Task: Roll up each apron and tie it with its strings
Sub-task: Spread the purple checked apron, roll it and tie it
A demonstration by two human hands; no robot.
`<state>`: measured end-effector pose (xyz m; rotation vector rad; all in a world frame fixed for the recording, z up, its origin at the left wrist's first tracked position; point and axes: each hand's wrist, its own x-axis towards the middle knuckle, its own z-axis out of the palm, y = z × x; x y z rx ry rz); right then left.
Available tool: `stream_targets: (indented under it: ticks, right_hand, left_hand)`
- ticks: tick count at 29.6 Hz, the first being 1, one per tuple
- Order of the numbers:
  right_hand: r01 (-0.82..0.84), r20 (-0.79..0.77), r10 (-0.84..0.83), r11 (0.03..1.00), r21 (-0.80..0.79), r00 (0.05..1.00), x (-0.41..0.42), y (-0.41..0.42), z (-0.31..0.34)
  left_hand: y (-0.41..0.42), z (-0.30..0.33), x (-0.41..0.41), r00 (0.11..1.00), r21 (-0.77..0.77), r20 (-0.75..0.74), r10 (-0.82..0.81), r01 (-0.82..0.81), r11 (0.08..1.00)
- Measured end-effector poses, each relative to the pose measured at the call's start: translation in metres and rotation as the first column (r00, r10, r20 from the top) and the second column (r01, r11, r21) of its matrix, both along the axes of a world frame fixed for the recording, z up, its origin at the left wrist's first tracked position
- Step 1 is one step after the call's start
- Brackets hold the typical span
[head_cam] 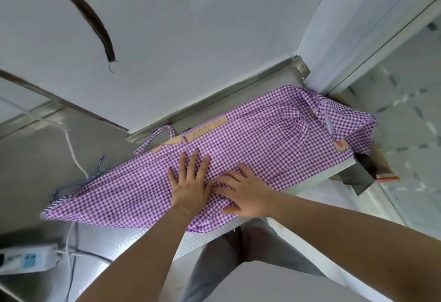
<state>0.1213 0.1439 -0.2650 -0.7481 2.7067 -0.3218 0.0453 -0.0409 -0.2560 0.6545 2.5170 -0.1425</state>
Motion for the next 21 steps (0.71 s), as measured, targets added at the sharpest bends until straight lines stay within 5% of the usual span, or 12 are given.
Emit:
stream_targets:
  ticks: [4,8,15,21]
  right_hand:
    - [0.051,0.084,-0.053,0.998,0.026,0.995,0.007,0.007,-0.004]
    - [0.096,0.074,-0.098,0.995,0.025,0.992,0.005,0.0,0.005]
    - [0.091,0.027,-0.09,0.995,-0.04,0.996,0.031,-0.049,0.004]
    - [0.126,0.078,-0.134,0.986,0.108,0.988,0.039,-0.071,0.0]
  left_hand:
    - [-0.031,0.009,0.012,0.92,0.23,-0.194,-0.341,0.381,0.896]
    - [-0.08,0.003,0.029,0.784,0.25,-0.168,-0.597,0.62,0.744]
    - [-0.108,0.006,0.029,0.812,0.13,-0.06,-0.581,0.583,0.802]
    - [-0.098,0.014,0.028,0.866,-0.004,0.009,-0.5,0.5,0.866]
